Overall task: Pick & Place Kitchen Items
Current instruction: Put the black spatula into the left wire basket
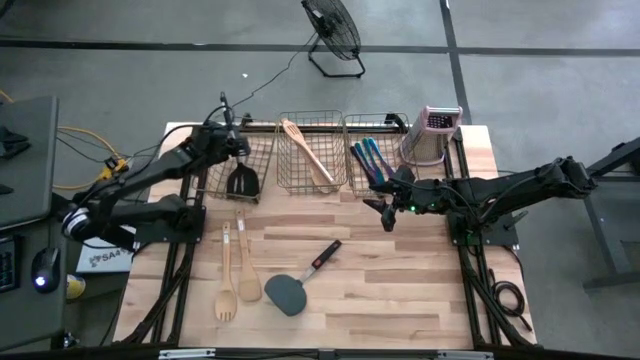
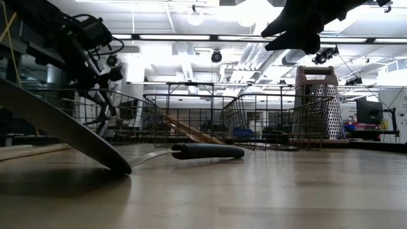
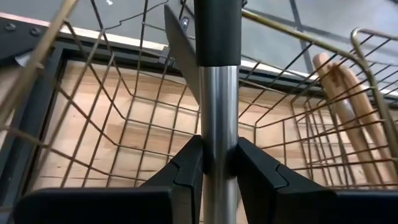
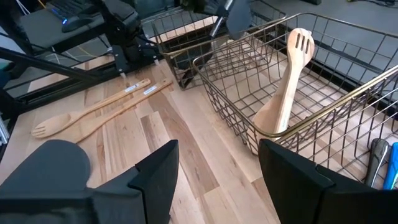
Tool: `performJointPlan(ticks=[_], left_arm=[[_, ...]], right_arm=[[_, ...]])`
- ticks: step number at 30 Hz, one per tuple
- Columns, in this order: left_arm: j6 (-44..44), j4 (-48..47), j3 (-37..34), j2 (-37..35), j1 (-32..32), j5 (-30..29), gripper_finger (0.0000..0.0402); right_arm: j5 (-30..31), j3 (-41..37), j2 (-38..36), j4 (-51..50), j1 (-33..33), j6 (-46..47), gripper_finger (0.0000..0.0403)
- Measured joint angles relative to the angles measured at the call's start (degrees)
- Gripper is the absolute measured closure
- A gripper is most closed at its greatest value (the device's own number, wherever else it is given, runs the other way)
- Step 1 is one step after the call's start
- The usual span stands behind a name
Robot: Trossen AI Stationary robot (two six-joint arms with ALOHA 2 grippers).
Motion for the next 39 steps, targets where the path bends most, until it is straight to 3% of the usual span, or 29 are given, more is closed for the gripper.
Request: performJointPlan(ticks=[14, 22, 31, 39], left_arm=[[-1.9, 4.37, -0.05, 9.14, 1.45, -1.71, 0.0331], [-3.52, 3.46, -0.32, 10.11, 1.74, -0.43, 0.0285], [-2.86, 3.79, 1.23, 9.09, 1.72, 1.98, 0.0275], [3.29, -0.1, 6.6, 8.32, 1.72, 4.23, 0.0194]], right_arm=[[0.11, -0.02, 0.0, -0.06, 0.0, 1.29, 0.0188], [0.13, -0.02, 0.01, -0.09, 0.0, 1.29, 0.0188], [-0.02, -0.02, 0.02, -0.09, 0.0, 1.29, 0.0188], [-0.06, -0.02, 0.02, -0.13, 0.0, 1.36, 0.0188]])
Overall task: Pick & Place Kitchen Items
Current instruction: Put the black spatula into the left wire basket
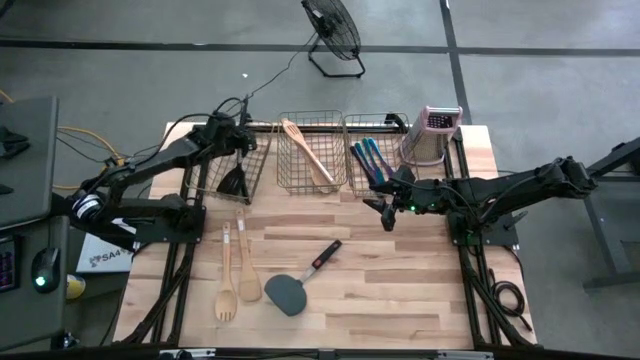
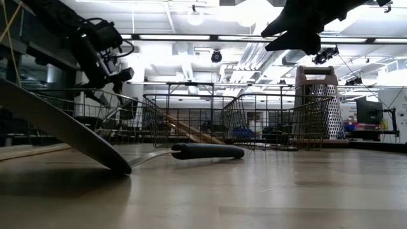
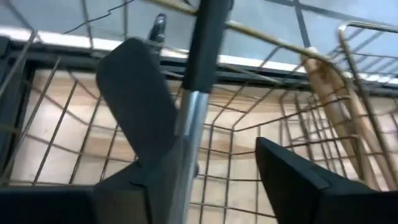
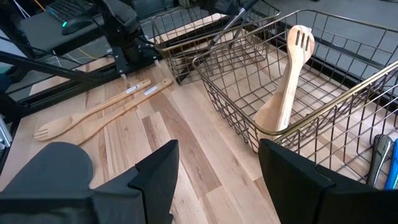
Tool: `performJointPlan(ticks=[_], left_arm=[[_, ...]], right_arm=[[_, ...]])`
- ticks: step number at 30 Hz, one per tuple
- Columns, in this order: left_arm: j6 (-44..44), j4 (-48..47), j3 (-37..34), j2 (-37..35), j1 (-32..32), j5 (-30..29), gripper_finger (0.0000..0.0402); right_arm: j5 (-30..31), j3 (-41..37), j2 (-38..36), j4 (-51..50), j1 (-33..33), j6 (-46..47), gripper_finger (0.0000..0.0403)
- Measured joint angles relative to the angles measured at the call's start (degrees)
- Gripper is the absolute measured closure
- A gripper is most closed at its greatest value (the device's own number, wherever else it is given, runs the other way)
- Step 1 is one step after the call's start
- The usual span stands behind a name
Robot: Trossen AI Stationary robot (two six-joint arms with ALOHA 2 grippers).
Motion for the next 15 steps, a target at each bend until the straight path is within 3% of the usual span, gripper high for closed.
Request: performJointPlan(ticks=[5, 15], left_arm=[[2.5, -2.73, 4.06, -0.5, -0.01, 4.4, 0.0154], [6.2, -8.18, 10.69, -6.95, -5.1, 5.53, 0.0166]], right_arm=[[-0.42, 0.0, 0.0, 0.0, 0.0, -0.04, 0.0188], [-1.89, 0.0, 0.0, 0.04, 0.0, -0.03, 0.0188]])
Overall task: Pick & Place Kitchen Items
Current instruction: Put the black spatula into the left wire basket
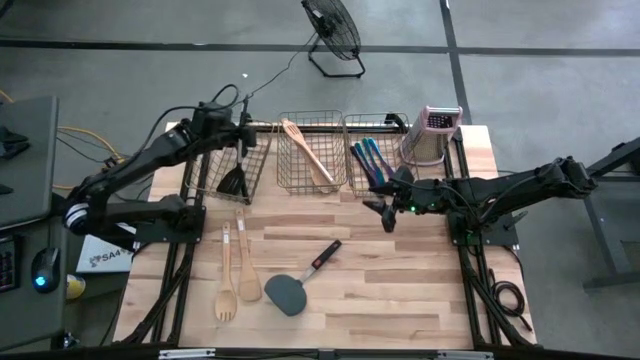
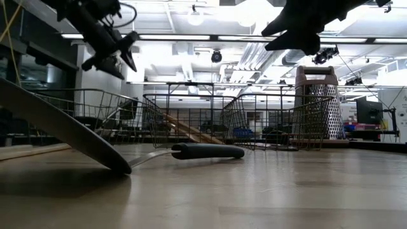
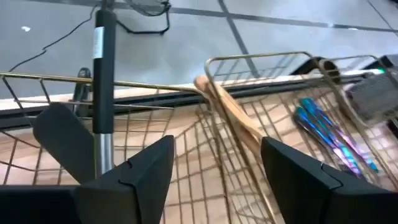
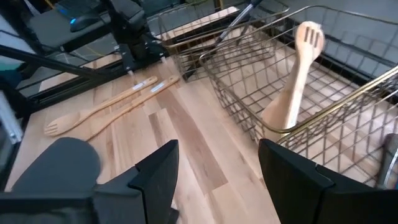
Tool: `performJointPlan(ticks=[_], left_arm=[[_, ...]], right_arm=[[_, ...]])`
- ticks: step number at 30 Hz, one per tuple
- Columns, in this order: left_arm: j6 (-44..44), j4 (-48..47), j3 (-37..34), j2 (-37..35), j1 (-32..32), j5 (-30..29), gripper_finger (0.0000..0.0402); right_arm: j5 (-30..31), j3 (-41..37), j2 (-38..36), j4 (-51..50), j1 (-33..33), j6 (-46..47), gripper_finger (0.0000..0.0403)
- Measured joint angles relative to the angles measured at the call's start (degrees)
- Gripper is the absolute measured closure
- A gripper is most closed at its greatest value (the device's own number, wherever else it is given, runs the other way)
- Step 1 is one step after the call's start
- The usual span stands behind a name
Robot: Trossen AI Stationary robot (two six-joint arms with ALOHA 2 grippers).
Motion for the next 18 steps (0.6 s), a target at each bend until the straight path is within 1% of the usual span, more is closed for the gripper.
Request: performJointPlan(ticks=[2, 5, 7, 12, 14, 18], left_arm=[[-0.09, -0.88, 0.14, -1.41, -1.72, -0.08, 0.017], [-0.97, -1.68, 0.13, -3.71, -4.23, 0.02, 0.0173], [-1.74, -2.25, 0.13, -4.99, -5.91, -0.3, 0.0174], [-2.89, -3.06, 0.12, -7.14, -9.94, -1.28, 0.0174], [-3.11, -3.0, 0.12, -7.69, -11.51, -1.68, 0.0174], [-3.96, -2.95, 0.12, -8.31, -14.22, -1.98, 0.0174]], right_arm=[[-2.31, 0.0, 0.0, 0.0, 0.0, -1.5, 0.0188], [-7.93, 0.0, 0.19, 0.08, 0.02, -6.81, 0.0188], [-10.35, 0.17, 0.42, 0.05, 0.04, -8.0, 0.0188], [-11.68, 2.17, 2.22, 0.63, 0.02, -11.77, 0.0188], [-12.59, 3.35, 4.44, 0.58, 0.02, -13.74, 0.0188], [-16.28, 7.0, 10.04, 0.8, 0.02, -16.98, 0.0188]])
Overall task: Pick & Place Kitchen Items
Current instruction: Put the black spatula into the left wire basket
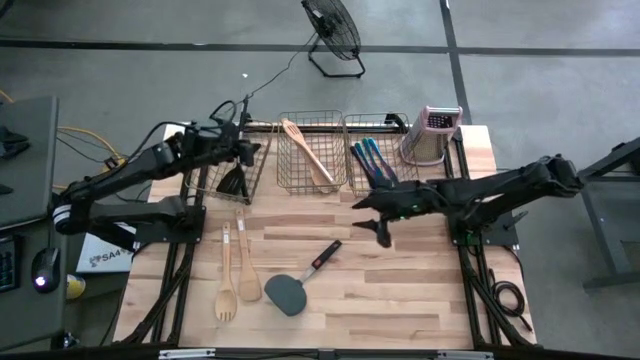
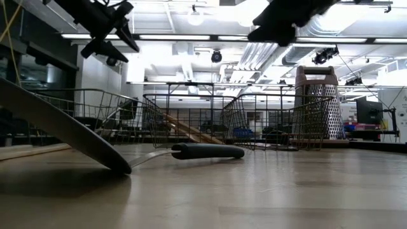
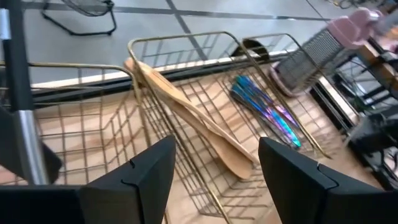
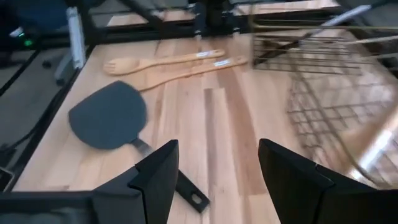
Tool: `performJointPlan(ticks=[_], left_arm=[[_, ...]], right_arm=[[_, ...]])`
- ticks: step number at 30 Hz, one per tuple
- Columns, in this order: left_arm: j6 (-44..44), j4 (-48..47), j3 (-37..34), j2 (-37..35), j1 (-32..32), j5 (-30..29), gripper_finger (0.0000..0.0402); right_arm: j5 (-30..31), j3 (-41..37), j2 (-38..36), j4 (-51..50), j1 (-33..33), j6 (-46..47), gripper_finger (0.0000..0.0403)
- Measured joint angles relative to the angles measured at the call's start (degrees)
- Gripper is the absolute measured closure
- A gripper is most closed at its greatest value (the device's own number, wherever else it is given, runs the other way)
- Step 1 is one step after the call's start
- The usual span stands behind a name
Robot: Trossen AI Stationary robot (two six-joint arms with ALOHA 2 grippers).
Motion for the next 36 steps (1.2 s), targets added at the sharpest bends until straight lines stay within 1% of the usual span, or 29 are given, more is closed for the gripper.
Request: performJointPlan(ticks=[3, 5, 12, 24, 30, 36], left_arm=[[-0.11, 0.16, 0.0, -0.47, -1.92, -0.03, 0.0174], [-0.25, 0.08, 0.0, -0.81, -3.12, -0.04, 0.0174], [-1.69, 0.24, 0.0, -1.99, -6.29, -0.72, 0.0174], [-3.07, 0.51, 0.0, -4.92, -9.5, -0.63, 0.0174], [-3.94, 0.47, -0.02, -7.28, -10.68, -0.59, 0.0174], [-4.28, 0.41, -0.01, -9.21, -11.68, 0.24, 0.0174]], right_arm=[[-2.59, 3.21, 4.72, -0.29, 0.0, -1.77, 0.0188], [-3.3, 5.34, 7.54, -0.13, 0.0, -3.77, 0.0188], [-5.94, 10.87, 14.42, -0.76, 0.06, -8.56, 0.0188], [-6.27, 21.48, 27.17, -1.55, 1.52, -10.78, 0.0188], [-7.14, 23.89, 32.03, -1.71, 1.49, -12.08, 0.0188], [-7.71, 24.01, 35.49, -2.58, 2.2, -14.7, 0.0188]])
